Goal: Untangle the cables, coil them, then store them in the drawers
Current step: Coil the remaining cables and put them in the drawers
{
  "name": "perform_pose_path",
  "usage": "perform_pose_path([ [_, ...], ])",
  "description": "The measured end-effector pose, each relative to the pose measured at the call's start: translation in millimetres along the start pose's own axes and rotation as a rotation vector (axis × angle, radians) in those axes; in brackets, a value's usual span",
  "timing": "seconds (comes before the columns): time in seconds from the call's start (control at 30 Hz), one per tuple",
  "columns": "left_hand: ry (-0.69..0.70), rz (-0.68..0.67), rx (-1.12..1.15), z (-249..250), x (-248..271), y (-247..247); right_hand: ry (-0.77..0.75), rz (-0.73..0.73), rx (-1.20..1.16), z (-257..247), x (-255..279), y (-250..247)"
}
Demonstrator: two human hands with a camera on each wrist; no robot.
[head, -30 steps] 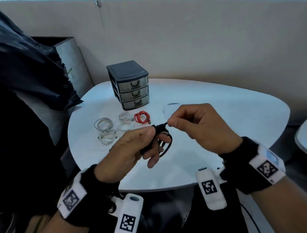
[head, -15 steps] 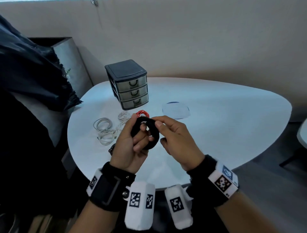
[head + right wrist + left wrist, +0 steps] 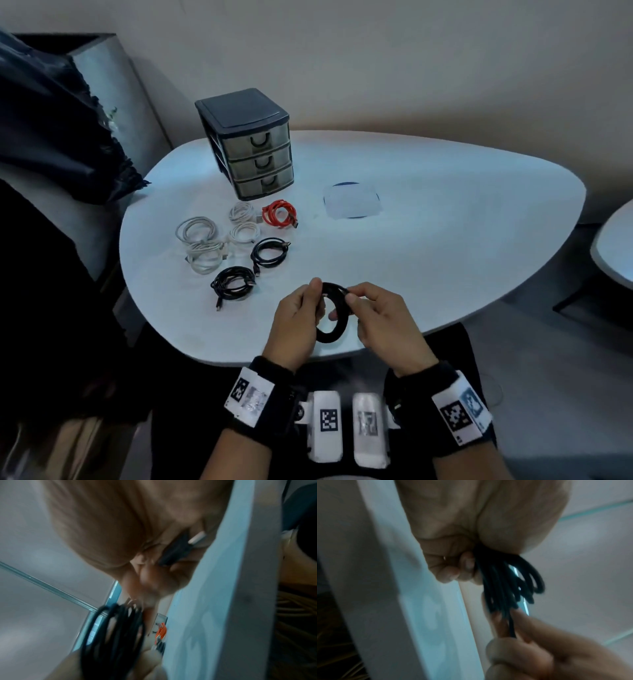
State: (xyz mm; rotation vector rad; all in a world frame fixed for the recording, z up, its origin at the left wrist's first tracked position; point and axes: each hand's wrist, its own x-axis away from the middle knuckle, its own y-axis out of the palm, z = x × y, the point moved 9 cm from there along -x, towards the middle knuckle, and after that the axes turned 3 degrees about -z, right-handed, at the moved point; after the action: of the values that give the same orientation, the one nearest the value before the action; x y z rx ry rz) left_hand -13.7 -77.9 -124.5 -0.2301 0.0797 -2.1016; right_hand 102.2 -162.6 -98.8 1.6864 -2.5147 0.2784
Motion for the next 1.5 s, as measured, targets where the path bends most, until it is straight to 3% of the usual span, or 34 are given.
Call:
perform_pose_path([
  [0.07,-0.03,-0.044,0.024,1.5,3.3,-1.0,-0.035,-0.016,0.131,3.3,3.6,-6.3],
  [0.2,-0.098,-0.087,0.144,2.5,9.1,-3.2,-0.18,-0.068,0.895,-8.8,5.3,-7.1],
  [0.3,-0.127,-0.096,0.248,5.0,10.1,-1.8,-0.139,-0.121,1.113,-11.7,-1.6,-3.9],
  [0.37,-0.117,-0.1,0.281,7.7,11.4,1.4,-0.135,-0.057,1.17,-17.5,-8.6,-13.3],
  [0.43,-0.097,-0.104,0.288,10.8,13.6,4.8,-0.161,0.054,1.064,-27.4,-10.4,-24.5],
  [0.5,-0.069,-0.099,0.291,14.5,14.7,6.7,-0.129,0.151,0.633,-26.8,-10.6,-36.2],
  [0.57,-0.031,-0.081,0.276,18.2,13.8,4.8,0.027,0.129,0.122,-13.9,-9.7,-31.9],
  [0.63,0.019,-0.057,0.202,22.1,11.4,0.7,0.168,0.065,-0.175,-1.6,-8.8,-19.3],
  [0.73,0.085,-0.047,0.135,28.0,10.2,-0.4,0.306,-0.063,-0.412,12.2,-3.9,7.6],
  [0.87,0.157,-0.018,0.133,29.0,10.3,-0.4,0.292,-0.174,-0.567,17.6,7.5,27.5],
  [0.97,0.195,0.095,-0.025,27.1,11.5,-3.7,0.265,-0.198,-0.499,15.9,8.9,26.0],
  [1.07,0.22,0.119,-0.176,31.3,16.5,0.9,0.194,-0.182,-0.24,10.9,9.2,27.3],
  [1.2,0.201,0.077,-0.107,29.9,14.3,-1.9,0.112,-0.194,-0.022,-0.3,11.9,22.9],
  [1.33,0.197,0.068,-0.097,27.8,13.0,-0.2,0.129,-0.112,0.21,-1.8,7.7,12.9],
  [1.5,0.135,0.105,-0.169,20.0,0.3,-13.9,0.025,-0.058,0.163,-13.1,5.6,6.4],
])
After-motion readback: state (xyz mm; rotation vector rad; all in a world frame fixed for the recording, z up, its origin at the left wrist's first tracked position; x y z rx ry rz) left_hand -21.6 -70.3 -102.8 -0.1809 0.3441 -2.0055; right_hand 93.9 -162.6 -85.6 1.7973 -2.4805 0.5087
